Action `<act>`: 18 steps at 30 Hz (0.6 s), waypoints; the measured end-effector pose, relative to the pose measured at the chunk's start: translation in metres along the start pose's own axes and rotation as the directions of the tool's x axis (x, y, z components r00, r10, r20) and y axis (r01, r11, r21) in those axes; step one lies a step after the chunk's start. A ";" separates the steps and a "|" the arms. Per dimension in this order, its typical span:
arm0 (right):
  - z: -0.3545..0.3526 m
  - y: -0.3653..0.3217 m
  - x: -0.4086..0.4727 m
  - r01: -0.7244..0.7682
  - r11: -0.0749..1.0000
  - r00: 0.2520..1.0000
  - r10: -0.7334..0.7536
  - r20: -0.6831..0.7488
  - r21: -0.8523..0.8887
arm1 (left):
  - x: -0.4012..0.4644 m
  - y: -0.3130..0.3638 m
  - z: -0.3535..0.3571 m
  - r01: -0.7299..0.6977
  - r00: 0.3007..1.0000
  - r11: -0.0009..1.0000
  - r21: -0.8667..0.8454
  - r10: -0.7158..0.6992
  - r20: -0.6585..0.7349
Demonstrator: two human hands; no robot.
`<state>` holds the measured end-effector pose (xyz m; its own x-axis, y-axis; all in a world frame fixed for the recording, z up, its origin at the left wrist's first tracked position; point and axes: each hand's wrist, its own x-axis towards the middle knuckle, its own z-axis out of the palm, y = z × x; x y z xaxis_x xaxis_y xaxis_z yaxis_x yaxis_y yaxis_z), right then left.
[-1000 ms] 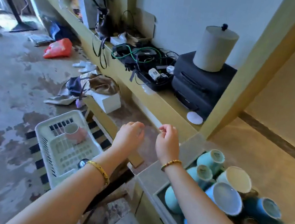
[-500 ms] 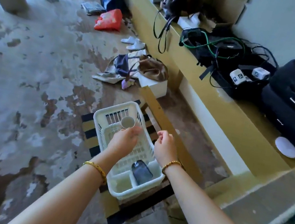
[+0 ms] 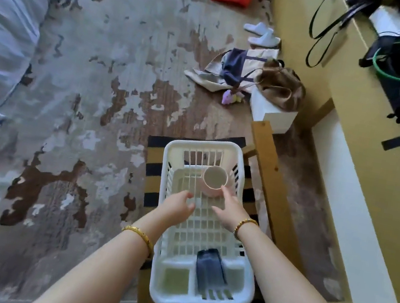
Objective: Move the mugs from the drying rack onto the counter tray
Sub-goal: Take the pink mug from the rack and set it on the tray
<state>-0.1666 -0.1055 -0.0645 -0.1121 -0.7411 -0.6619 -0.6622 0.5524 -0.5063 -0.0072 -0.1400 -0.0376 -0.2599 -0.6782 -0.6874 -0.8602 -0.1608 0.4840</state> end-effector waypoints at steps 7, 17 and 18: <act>0.002 0.011 0.068 -0.040 0.977 0.998 0.051 0.048 -0.210 | 0.044 -0.009 0.025 0.049 0.998 0.996 -0.077 -0.045 0.048; 0.016 0.022 0.090 -0.015 0.916 0.990 -0.043 -0.135 -0.402 | 0.044 -0.033 0.039 0.158 0.987 0.951 -0.264 -0.144 0.073; 0.017 0.022 0.086 -0.043 0.940 0.983 -0.020 -0.183 -0.338 | 0.042 -0.035 0.040 0.170 0.985 0.946 -0.276 -0.154 0.078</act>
<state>-0.1778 -0.1510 -0.1424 -0.2322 -0.8095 -0.5392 -0.8684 0.4223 -0.2600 -0.0054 -0.1346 -0.1051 -0.1581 -0.5873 -0.7938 -0.7366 -0.4652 0.4909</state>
